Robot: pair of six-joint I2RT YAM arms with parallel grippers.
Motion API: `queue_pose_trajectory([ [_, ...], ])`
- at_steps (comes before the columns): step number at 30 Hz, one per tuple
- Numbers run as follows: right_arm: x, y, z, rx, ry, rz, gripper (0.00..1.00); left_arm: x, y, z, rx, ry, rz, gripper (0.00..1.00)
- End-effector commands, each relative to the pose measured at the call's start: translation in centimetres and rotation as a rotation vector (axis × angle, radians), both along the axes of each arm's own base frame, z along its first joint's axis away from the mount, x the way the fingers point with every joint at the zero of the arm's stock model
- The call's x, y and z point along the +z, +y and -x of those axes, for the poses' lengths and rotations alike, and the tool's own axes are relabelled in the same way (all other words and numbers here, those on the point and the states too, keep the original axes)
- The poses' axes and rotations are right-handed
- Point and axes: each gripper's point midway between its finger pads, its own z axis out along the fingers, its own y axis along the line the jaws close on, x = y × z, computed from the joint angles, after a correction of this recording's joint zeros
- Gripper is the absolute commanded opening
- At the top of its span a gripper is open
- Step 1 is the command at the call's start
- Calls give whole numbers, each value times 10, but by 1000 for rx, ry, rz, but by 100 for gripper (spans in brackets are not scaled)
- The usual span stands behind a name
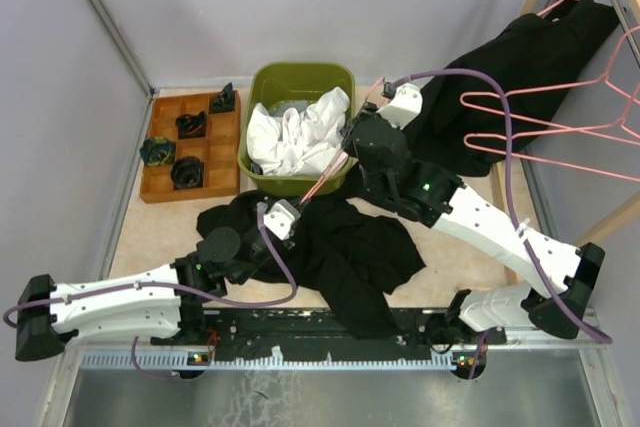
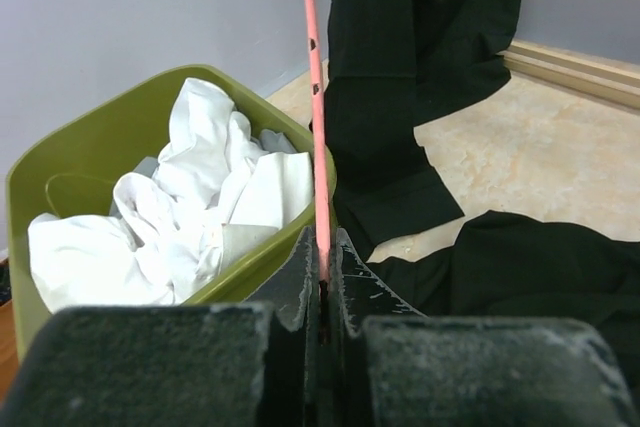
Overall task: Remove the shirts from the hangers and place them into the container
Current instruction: Place the hanger at the clothesline.
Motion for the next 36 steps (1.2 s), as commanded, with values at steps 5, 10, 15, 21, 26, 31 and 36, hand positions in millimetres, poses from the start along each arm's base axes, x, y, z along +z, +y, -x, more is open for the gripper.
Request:
queue_pose_trajectory([
  [5,36,17,24,252,-135,-61,51,42,21,1,45,-13,135,0],
  [10,50,21,52,438,-250,-39,77,54,26,5,30,18,135,0],
  [15,55,22,100,697,-456,27,85,70,36,8,41,51,157,0],
  [21,9,21,149,929,-592,110,89,93,41,18,-9,75,167,0],
  [26,-48,30,189,1178,-576,179,95,111,32,30,-99,87,155,0],
  [31,-72,36,226,1386,-654,187,98,127,26,35,-140,90,153,0],
  [36,-77,39,234,1427,-697,163,99,142,6,45,-245,87,127,0],
])
